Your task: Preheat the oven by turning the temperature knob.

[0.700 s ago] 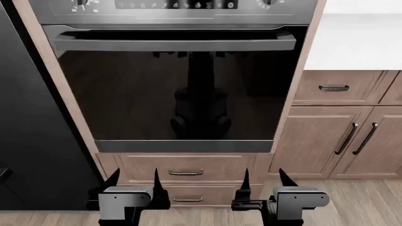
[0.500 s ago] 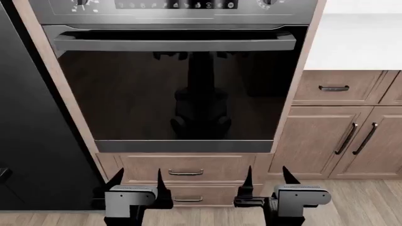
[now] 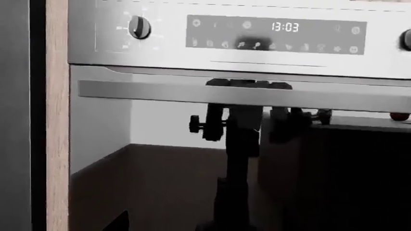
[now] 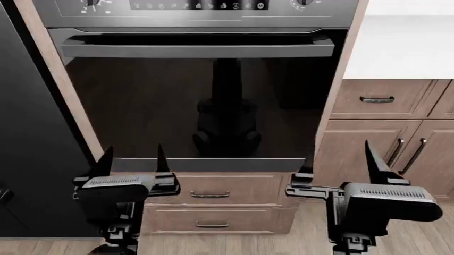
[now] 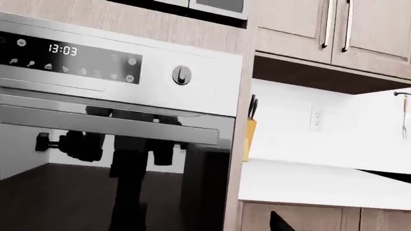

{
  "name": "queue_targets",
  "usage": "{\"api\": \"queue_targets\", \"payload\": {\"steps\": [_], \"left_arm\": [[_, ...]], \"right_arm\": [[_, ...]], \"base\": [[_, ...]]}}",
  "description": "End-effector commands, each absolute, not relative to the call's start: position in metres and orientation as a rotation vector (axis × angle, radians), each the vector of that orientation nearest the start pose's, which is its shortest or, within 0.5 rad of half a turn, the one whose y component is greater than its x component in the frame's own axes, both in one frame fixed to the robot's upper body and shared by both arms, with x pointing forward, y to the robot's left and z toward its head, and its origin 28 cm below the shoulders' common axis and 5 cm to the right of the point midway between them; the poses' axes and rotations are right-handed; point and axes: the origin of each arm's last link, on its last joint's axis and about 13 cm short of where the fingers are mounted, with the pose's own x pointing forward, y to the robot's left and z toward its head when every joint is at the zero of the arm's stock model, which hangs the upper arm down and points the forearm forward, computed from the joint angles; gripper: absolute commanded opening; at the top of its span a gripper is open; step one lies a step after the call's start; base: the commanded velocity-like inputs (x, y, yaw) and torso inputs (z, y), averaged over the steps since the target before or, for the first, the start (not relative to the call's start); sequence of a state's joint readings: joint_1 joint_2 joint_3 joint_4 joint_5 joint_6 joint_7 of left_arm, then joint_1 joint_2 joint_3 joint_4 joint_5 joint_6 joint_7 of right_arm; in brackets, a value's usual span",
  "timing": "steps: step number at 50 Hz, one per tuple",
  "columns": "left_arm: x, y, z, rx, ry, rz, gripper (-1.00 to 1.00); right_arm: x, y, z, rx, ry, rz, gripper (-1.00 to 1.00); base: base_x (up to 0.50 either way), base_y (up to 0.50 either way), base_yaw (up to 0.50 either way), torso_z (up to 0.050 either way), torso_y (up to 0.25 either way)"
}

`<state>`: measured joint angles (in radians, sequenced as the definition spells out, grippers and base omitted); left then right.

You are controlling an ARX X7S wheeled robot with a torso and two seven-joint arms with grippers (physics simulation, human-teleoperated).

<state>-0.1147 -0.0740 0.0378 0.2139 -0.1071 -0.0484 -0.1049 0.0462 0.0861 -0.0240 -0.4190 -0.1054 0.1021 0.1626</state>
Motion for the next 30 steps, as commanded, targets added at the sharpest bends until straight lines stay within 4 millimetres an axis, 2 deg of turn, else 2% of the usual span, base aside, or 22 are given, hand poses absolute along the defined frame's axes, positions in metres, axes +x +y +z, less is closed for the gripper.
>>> {"api": "queue_targets", "payload": {"steps": [1, 3, 8, 13, 17, 24, 30], "left_arm": [[0.238, 0.216, 0.152, -0.107, -0.487, 0.044, 1.00], [0.239, 0.216, 0.161, -0.113, -0.510, 0.047, 1.00], [0.239, 0.215, 0.170, -0.133, -0.531, 0.045, 1.00], [0.225, 0.215, 0.193, -0.152, -0.592, 0.034, 1.00], [0.229, 0.216, 0.196, -0.155, -0.610, 0.045, 1.00], [0.230, 0.216, 0.193, -0.171, -0.621, 0.046, 1.00], [0.226, 0.218, 0.197, -0.174, -0.643, 0.047, 1.00]], "right_arm": [[0.199, -0.112, 0.172, -0.184, -0.576, -0.183, 1.00], [0.199, -0.113, 0.183, -0.174, -0.607, -0.186, 1.00], [0.199, -0.114, 0.196, -0.186, -0.652, -0.194, 1.00], [0.197, -0.115, 0.207, -0.178, -0.685, -0.187, 1.00], [0.199, -0.115, 0.213, -0.162, -0.704, -0.184, 1.00], [0.195, -0.114, 0.207, -0.150, -0.702, -0.158, 1.00], [0.191, -0.113, 0.210, -0.148, -0.714, -0.144, 1.00]], "base": [[0.00, 0.00, 0.00, 0.000, 0.000], [0.00, 0.00, 0.00, 0.000, 0.000], [0.00, 0.00, 0.00, 0.000, 0.000], [0.00, 0.00, 0.00, 0.000, 0.000], [0.00, 0.00, 0.00, 0.000, 0.000], [0.00, 0.00, 0.00, 0.000, 0.000], [0.00, 0.32, 0.00, 0.000, 0.000]]}}
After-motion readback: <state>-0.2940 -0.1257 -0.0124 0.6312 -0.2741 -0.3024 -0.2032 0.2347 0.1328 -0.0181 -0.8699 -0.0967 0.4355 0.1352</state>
